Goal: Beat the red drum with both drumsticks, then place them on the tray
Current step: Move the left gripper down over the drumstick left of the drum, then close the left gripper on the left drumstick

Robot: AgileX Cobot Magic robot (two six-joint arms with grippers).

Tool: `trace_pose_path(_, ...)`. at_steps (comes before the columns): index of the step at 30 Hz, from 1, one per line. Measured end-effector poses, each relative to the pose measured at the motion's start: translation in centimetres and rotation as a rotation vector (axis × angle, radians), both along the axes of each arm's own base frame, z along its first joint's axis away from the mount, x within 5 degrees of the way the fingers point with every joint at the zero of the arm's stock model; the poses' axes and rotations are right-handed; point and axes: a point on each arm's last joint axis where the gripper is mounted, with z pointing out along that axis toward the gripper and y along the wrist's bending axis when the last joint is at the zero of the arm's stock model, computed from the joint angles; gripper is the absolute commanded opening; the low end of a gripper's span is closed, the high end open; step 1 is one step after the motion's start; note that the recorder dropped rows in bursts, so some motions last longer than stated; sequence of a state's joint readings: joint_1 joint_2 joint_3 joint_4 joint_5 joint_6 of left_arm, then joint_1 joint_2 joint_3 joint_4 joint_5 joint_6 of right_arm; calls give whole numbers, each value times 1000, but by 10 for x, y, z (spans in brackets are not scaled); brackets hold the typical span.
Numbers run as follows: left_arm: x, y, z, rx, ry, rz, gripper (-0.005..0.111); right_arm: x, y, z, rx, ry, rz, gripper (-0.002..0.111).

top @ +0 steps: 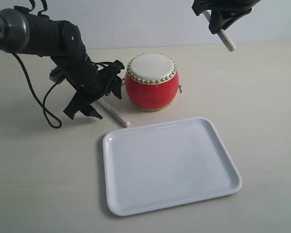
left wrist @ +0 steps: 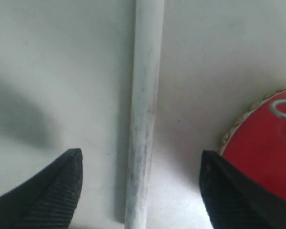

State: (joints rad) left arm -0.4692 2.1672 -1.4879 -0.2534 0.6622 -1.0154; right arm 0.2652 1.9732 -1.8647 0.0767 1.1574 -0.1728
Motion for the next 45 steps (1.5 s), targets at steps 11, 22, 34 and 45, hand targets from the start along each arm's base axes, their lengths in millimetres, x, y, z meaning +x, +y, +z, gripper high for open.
trace_pose_path(11,2,-3,-11,-39,16,12,67,0,0,0,1,-4,0,0)
trace_pose_path(22,3,-2,-11,-49,22,28,67,0,1,0,8,-5,-1,0)
trace_pose_path(34,-1,-2,-11,-37,73,18,67,-1,6,1,70,12,-2,0)
trace_pose_path(45,-3,3,-12,-21,119,13,54,-2,8,1,98,19,-3,0)
